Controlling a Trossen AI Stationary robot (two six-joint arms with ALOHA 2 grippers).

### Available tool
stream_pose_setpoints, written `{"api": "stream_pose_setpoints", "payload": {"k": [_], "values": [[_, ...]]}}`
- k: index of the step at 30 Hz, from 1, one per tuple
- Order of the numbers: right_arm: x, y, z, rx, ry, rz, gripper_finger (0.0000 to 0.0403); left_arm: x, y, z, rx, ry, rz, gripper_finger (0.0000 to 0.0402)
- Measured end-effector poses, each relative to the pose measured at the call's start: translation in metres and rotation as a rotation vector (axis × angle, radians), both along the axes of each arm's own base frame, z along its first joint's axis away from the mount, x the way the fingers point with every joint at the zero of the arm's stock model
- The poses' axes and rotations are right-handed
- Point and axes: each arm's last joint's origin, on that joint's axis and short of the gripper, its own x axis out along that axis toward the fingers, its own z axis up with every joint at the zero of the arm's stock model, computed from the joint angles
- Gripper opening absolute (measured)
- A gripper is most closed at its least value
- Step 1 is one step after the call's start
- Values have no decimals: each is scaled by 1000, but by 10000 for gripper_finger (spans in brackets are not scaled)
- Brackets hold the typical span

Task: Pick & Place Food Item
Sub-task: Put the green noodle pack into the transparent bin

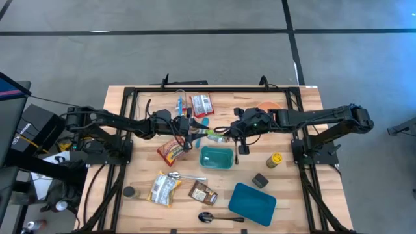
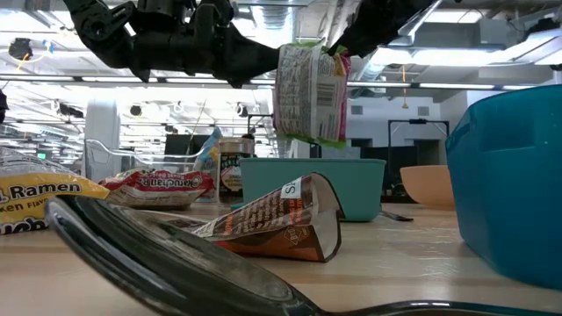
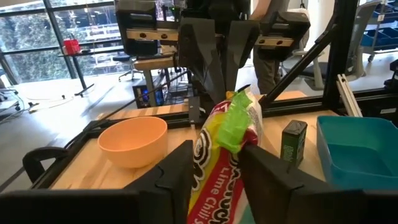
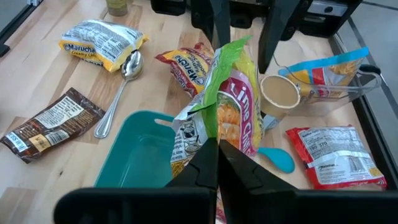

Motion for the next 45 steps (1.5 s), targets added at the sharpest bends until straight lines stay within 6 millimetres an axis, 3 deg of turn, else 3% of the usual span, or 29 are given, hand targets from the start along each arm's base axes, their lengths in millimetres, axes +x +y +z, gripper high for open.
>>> {"api": "stream_pose_setpoints", "payload": {"k": [15,32,45], "values": [[0,0,0,0,2,0,0,0,0,0,31,-2,3,4],[0,-5,0,28,2,-38,2,0,0,0,31,-2,3,1],[-6,-16,-2,34,45,-85,106,0,0,0,31,-2,-1,0]]}}
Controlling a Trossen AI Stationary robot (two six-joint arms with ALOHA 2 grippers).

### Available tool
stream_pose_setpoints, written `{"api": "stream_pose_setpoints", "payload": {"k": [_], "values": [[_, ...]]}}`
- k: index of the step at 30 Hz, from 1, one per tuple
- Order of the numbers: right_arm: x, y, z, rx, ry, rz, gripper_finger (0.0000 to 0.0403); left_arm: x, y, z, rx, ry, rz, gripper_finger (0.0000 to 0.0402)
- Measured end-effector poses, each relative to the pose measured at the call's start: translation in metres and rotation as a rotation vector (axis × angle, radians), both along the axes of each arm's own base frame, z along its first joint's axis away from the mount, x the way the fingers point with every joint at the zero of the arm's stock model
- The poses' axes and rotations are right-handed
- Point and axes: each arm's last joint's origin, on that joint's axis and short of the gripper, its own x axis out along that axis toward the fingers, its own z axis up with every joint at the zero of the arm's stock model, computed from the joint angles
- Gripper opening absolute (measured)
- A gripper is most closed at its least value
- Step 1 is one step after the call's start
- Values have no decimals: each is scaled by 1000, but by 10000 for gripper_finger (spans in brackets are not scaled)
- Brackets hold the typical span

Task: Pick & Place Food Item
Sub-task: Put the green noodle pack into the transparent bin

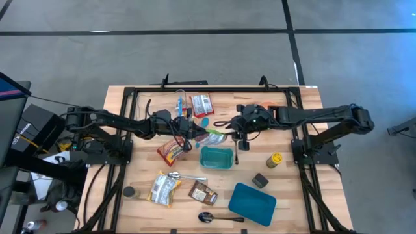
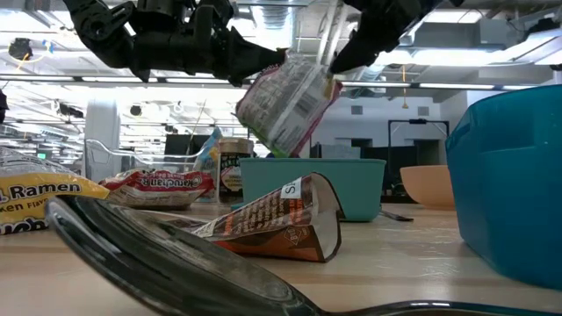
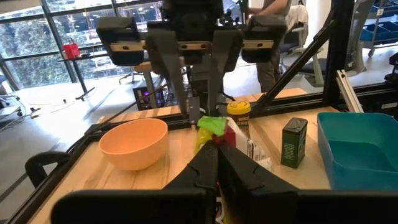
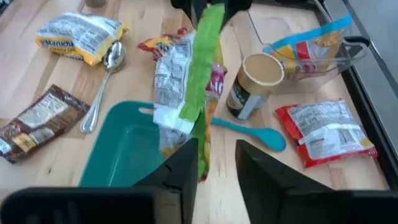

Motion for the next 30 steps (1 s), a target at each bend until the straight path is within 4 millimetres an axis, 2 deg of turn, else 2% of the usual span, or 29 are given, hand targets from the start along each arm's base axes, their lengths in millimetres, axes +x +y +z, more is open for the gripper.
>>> {"api": "stream_pose_setpoints", "payload": {"k": [5,16,30], "values": [[-6,-7,5,-8,-8,-22,122,0,1,0,-5,-4,45,0],[-27,-19,24,-37,-62,-153,116,-4,5,12,-59,-61,193,0],[-29,-26,22,-131,-48,-444,116,-32,11,54,-67,-233,542,0]]}}
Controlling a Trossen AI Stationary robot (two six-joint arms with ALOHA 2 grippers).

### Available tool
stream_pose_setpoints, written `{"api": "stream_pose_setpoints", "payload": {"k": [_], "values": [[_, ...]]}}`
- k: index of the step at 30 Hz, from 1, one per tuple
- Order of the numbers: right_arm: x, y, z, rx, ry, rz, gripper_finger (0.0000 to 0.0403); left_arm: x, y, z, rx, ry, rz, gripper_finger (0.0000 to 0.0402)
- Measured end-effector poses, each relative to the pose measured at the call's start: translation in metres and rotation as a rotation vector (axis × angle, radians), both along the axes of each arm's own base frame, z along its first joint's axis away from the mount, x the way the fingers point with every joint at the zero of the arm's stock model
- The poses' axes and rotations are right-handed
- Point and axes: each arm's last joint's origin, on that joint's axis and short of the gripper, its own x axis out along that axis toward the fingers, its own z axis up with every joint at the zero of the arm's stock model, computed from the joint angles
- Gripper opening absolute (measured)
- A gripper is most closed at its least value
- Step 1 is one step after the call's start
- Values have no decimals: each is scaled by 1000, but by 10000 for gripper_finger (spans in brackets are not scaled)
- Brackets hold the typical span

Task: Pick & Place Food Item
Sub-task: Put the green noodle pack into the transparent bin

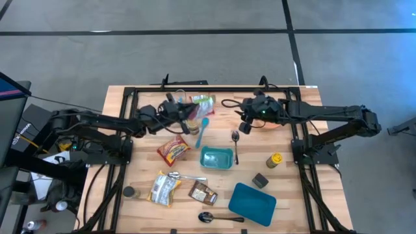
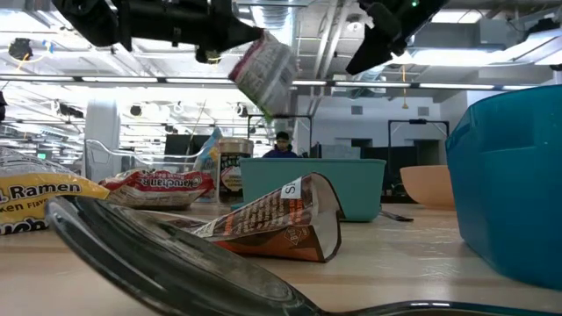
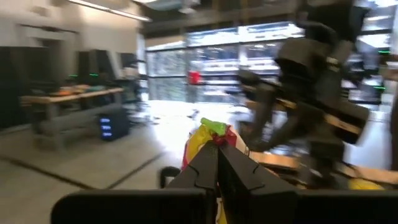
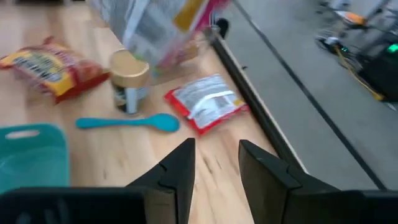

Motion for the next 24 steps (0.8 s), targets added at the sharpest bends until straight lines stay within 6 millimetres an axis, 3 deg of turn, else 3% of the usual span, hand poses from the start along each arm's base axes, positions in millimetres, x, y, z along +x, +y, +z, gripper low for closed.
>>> {"api": "stream_pose_setpoints", "payload": {"k": [8,17,24], "values": [[-3,-2,-5,-6,-15,-132,116,-15,5,12,-9,-22,265,0],[-7,-5,-39,-34,34,-196,116,-23,10,13,-6,38,554,0],[-8,-6,-40,-51,15,-241,116,-26,12,12,-30,53,678,0]]}}
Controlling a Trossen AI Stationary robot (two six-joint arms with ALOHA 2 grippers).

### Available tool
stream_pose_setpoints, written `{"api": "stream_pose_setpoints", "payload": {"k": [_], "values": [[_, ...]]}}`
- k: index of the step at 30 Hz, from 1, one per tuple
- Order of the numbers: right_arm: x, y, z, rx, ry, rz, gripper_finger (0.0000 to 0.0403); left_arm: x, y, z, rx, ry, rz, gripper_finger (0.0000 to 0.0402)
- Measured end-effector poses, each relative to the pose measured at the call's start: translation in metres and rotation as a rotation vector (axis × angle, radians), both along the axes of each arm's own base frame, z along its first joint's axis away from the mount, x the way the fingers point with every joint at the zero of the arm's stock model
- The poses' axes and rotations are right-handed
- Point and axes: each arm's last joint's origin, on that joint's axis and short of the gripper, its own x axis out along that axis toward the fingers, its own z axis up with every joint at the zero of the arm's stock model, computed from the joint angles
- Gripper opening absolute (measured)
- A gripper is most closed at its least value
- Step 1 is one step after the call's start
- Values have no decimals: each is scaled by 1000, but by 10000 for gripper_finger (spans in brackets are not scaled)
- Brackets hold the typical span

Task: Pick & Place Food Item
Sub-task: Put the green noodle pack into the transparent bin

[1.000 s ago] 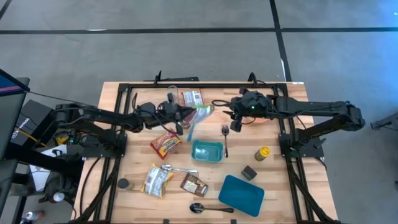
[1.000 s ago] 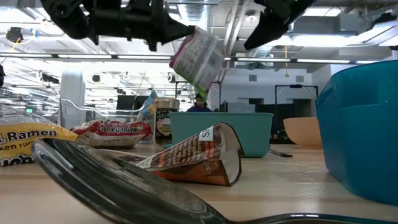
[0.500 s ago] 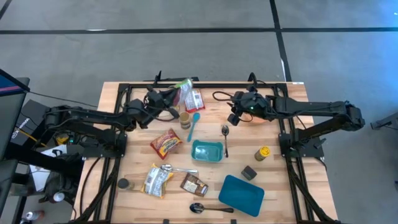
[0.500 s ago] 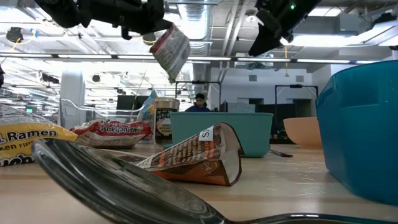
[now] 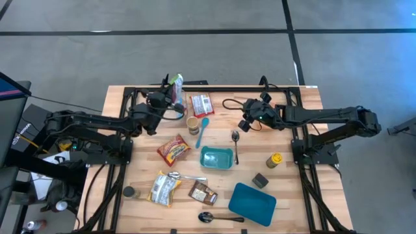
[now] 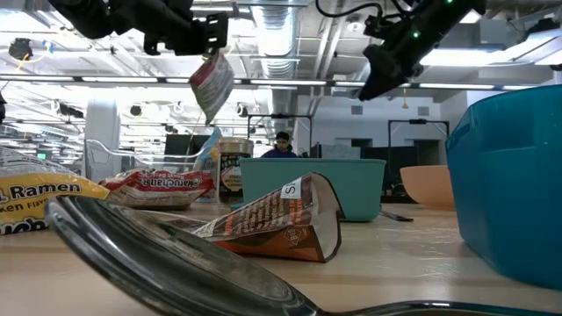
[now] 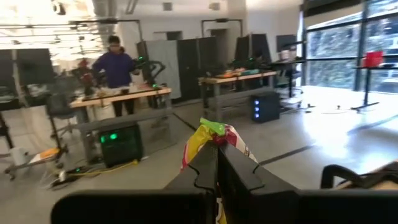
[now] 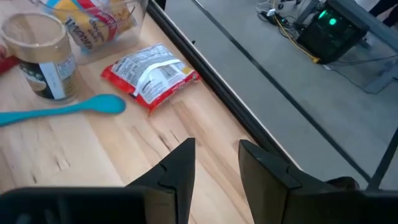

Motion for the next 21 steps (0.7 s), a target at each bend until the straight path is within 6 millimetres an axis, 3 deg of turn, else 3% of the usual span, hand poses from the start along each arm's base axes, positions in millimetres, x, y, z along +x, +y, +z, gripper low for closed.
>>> {"api": "stream_pose_setpoints", "payload": {"k": [10,21], "values": [[1,0,1,-1,-17,0,116,-2,13,-11,-30,114,71,0],[1,0,1,5,-22,-3,116,-4,13,-30,-145,127,131,0]]}}
